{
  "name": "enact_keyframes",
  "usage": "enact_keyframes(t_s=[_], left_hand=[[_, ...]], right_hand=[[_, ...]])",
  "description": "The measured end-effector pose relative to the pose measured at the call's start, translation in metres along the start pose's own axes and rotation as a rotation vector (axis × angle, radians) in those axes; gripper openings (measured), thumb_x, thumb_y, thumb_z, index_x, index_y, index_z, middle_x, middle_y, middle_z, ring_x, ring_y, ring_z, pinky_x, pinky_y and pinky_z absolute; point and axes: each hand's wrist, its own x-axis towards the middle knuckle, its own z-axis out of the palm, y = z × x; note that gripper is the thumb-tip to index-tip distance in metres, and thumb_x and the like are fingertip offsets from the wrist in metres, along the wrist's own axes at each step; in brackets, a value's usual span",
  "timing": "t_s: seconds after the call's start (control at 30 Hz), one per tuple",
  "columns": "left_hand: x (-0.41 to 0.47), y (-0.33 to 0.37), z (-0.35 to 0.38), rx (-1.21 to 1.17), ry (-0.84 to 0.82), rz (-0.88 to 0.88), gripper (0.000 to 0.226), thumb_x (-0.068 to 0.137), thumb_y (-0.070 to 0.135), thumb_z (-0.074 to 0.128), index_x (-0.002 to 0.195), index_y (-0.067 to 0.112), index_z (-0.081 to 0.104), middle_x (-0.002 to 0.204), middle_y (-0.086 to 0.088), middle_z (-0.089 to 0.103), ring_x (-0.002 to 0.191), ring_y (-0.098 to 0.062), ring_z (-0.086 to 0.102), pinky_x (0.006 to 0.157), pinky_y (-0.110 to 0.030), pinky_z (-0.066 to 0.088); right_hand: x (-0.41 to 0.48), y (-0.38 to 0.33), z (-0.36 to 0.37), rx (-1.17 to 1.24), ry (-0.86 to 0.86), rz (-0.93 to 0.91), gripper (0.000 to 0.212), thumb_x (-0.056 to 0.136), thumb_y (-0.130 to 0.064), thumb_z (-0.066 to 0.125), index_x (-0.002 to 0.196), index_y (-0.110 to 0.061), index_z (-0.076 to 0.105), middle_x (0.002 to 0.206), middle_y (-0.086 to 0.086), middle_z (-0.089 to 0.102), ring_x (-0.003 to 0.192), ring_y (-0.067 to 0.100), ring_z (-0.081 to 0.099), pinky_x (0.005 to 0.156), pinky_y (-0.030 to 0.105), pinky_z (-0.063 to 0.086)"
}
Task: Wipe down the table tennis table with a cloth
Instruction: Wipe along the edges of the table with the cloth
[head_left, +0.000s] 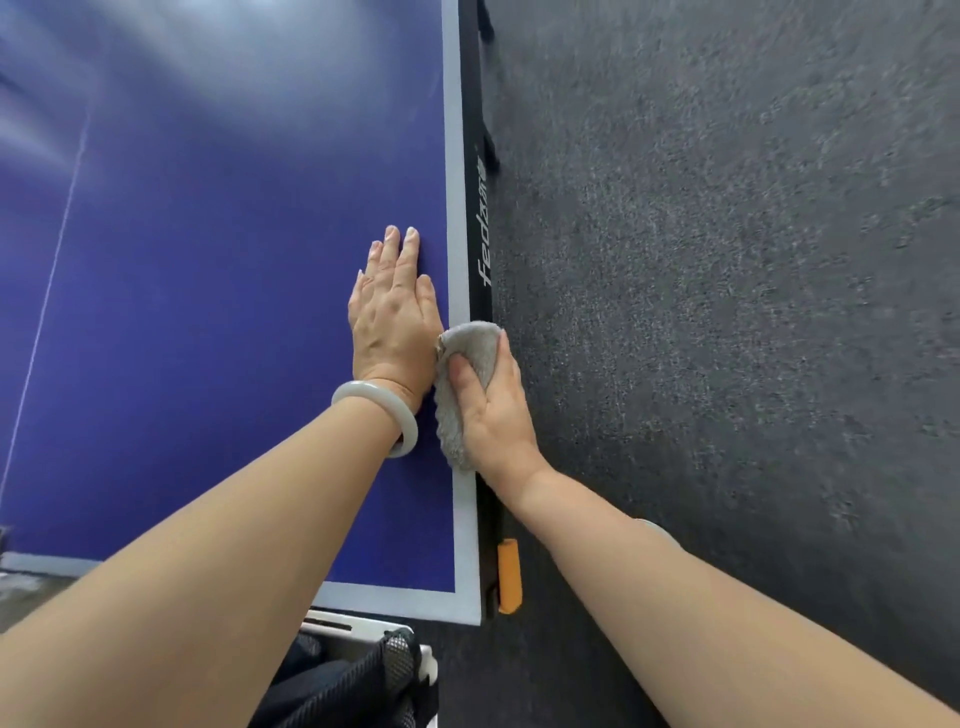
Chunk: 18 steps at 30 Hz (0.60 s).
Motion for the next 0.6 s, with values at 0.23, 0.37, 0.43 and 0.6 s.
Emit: enact_keyframes(t_s=[0.23,0.37,0.43,0.6], left_hand=[[-0.004,0.0,0.002,-0.006,-0.008,0.003,0.051,0.105,0.021,0.03,0.156,0.02,0.023,0.163,0.003,0.014,0.151,-0.012,0.007,0.123,-0.034,0.003],[-0.003,-0.001,0.001,0.001,-0.012,0.004,0.051,0.105,0.02,0.034,0.155,0.019,0.024,0.163,0.001,0.016,0.151,-0.015,0.009,0.123,-0.034,0.004],[-0.002,-0.001,0.001,0.01,-0.021,0.017,0.051,0.105,0.023,0.031,0.155,0.018,0.024,0.163,0.0,0.016,0.151,-0.015,0.008,0.123,-0.035,0.004],[-0.003,0.001,-0.001,0.017,-0.043,0.013,0.056,0.1,0.031,0.02,0.155,0.019,0.022,0.163,0.002,0.014,0.151,-0.013,0.006,0.123,-0.036,0.005]], right_hand=[[-0.079,0.035,0.002,-0.039,-0.014,-0.053,0.079,0.09,-0.069,0.034,0.156,-0.033,0.012,0.164,-0.014,0.016,0.148,-0.007,0.007,0.121,0.019,0.007],[0.013,-0.002,0.007,0.007,0.075,-0.046,0.065,0.101,-0.046,0.044,0.152,-0.008,0.033,0.155,0.009,0.038,0.146,0.018,0.033,0.121,0.039,0.024],[0.077,-0.031,0.005,0.025,0.084,-0.004,0.056,0.101,-0.039,0.047,0.147,-0.007,0.04,0.147,0.015,0.047,0.138,0.026,0.044,0.116,0.045,0.032],[0.097,-0.05,0.004,0.107,0.104,-0.003,0.039,0.098,-0.048,0.047,0.126,-0.024,0.058,0.121,0.01,0.063,0.115,0.029,0.061,0.103,0.051,0.046]])
